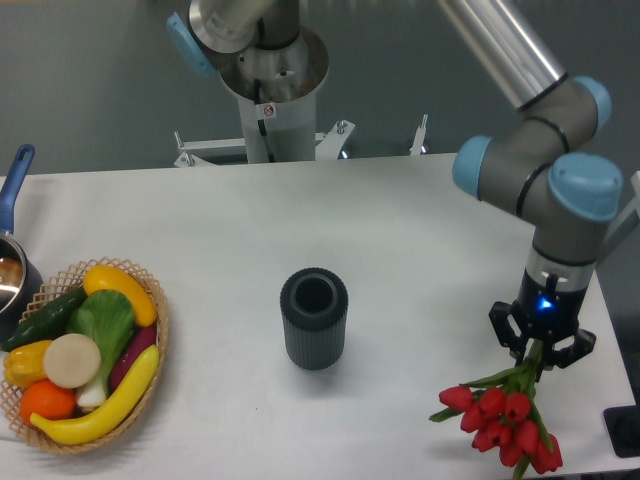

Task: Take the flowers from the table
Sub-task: 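Lift the grasped red tulip bunch up off the table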

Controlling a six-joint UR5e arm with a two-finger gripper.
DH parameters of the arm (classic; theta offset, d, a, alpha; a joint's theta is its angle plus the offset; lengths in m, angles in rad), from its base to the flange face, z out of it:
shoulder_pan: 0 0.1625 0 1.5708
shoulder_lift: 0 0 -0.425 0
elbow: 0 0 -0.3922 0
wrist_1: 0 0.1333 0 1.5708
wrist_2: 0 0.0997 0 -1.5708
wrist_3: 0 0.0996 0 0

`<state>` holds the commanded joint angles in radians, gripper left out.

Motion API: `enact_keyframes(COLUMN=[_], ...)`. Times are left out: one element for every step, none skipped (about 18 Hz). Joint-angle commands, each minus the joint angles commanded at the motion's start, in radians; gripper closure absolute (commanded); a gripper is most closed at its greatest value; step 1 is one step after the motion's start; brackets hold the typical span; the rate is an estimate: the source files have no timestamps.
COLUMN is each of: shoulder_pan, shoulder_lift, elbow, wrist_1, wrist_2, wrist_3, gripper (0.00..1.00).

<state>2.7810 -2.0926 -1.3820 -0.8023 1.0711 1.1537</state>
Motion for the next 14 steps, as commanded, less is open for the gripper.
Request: enact_keyframes(shoulder_pan=[0.002,0.014,0.029,0.04,0.052,0.063,0.074,0.087,0.098,0.116,0.132,0.144,0.155,0.161], shoulder_lift=[0.02,0.034,0.045,0.057,0.074,0.094,0.108,0.118,0.135,0.144,0.151,0.154,0.154,0.154], elbow=[-0.008,-0.018,-0.031,-0.043,-0.058,-0.072,-0.078,-0.084,-0.091,-0.097,-0.106,-0.109,-0.111,-0.111], wrist_1=[0.0,0.0,0.0,0.0,0.0,0.0,0.0,0.0,0.0,0.0,0.0,0.0,0.0,0.0], wrist_2=[-0.044,-0.089,-0.13,-0.172,-0.201,-0.217,-0.218,-0.226,-0.244,-0.278,-0.322,-0.364,-0.396,-0.419], wrist_3=[-0.014,-0.028,-0.041,-0.049,-0.06,-0.072,-0.084,-0.095,-0.104,-0.112,-0.117,-0.117,-0.117,-0.114], gripper=[0.67,0.67,0.67,0.67,0.67,0.67,0.67,0.67,0.67,0.67,0.67,0.67,0.67,0.67])
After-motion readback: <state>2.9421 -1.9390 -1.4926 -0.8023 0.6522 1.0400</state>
